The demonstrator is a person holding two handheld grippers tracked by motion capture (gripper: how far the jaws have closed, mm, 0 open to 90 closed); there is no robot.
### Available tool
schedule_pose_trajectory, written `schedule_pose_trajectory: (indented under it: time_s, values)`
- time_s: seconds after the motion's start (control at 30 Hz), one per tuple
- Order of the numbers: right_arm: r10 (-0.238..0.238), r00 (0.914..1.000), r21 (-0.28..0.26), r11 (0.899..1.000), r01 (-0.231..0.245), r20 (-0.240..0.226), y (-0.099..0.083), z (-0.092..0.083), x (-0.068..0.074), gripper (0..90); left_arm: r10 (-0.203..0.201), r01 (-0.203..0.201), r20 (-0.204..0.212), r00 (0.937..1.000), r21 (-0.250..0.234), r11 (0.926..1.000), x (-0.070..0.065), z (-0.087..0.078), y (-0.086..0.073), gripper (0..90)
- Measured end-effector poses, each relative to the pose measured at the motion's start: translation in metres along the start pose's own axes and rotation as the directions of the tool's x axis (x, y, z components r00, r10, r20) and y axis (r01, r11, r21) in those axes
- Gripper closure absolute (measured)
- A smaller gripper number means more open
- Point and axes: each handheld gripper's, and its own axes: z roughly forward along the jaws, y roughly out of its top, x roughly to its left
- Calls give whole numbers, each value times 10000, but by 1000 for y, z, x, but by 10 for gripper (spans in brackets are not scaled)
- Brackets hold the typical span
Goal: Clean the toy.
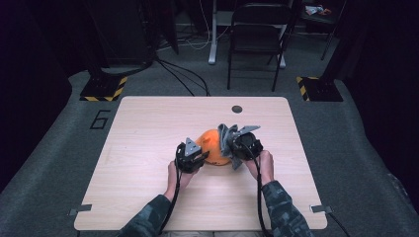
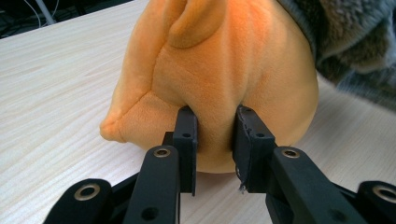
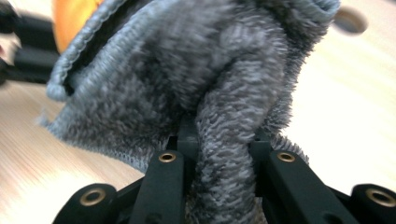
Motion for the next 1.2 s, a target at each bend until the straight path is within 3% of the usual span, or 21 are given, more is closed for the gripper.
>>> schedule_pose_trajectory:
  time_s: [0.13,0.23,0.3,0.57,0.7,1.0,1.13,1.2]
  values:
    - [-272,9994,-695,9972,258,-196,13,-17,17,745,252,-252,69,9997,-37,9997,-9,-1,3,729]
    - [-914,9958,-550,9943,910,-56,13,-10,27,744,220,-220,54,9997,21,9998,-11,0,2,731]
    - [-965,9953,-349,9947,964,-2,9,-5,25,745,52,-52,141,9999,-42,10000,-9,0,1,731]
    - [-317,9995,521,9981,317,-8,-6,8,8,748,-82,84,265,9996,-66,9999,-7,2,1,731]
    - [-38,10000,1040,9946,34,30,-15,17,-3,747,-115,119,299,9995,-134,9998,-7,2,1,730]
    - [634,9979,2387,9689,-655,163,-39,44,-22,746,-94,100,369,9993,-171,9998,-6,2,2,729]
    - [843,9962,1893,9781,-865,197,-28,24,-32,746,-53,60,437,9990,-173,9998,-7,2,1,729]
    - [972,9952,1047,9897,-979,120,-19,8,-34,745,-53,62,459,9989,-192,9998,-8,2,2,729]
